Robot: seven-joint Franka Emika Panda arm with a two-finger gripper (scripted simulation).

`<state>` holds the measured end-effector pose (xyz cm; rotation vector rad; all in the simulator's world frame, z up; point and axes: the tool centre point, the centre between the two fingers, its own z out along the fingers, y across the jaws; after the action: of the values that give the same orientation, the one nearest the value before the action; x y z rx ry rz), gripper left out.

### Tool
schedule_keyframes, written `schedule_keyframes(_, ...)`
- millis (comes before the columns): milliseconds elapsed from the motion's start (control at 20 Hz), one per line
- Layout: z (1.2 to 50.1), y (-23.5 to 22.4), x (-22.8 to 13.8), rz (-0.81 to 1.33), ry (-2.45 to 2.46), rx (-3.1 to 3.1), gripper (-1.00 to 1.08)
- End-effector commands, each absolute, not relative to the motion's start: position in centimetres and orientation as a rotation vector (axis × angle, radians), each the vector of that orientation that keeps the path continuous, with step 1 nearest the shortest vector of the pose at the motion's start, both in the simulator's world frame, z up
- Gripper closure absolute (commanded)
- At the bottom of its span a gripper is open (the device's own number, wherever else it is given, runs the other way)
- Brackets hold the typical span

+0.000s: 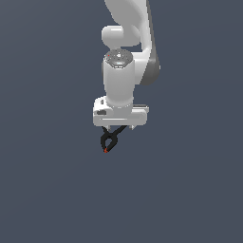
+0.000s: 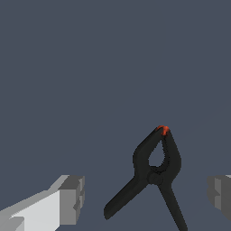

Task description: Pick up the object and move it to a goal position.

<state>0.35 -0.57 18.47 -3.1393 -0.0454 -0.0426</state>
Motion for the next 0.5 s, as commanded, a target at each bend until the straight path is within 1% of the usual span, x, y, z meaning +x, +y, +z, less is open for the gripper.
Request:
schedule_keyframes(0, 18.47, -0.58, 0.35, -0.043, -0.045, -3.139, -0.20)
schedule_keyframes(450, 18.82, -1.40, 0.06, -0.032, -0.052, -3.143, -0.20)
